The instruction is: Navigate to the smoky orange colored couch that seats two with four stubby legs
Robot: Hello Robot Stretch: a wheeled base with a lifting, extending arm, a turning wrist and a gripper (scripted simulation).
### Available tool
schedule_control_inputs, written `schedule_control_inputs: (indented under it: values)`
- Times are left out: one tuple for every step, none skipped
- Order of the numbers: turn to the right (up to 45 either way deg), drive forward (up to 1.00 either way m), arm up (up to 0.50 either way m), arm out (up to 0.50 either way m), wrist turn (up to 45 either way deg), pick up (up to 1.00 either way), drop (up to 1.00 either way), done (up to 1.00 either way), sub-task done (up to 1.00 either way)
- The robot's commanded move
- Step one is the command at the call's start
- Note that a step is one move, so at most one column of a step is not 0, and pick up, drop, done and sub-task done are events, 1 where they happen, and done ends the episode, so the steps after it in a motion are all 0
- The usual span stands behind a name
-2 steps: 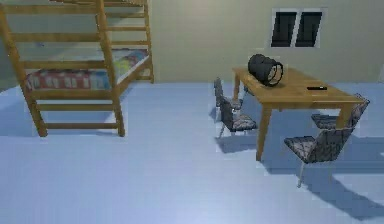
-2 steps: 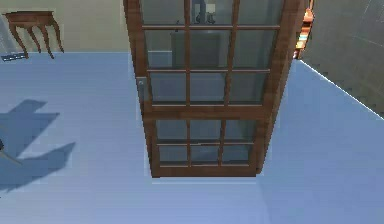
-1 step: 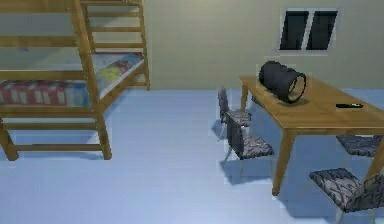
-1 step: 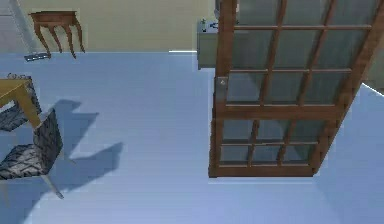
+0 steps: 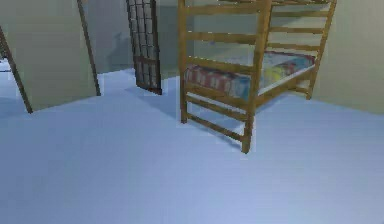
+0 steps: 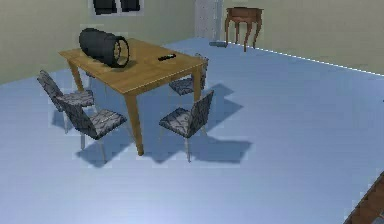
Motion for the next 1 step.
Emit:
schedule_control_inputs:
  values:
    - [-21.0, 0.0, 0.0, 0.0, 0.0, 0.0, 0.0, 0.0, 0.0]
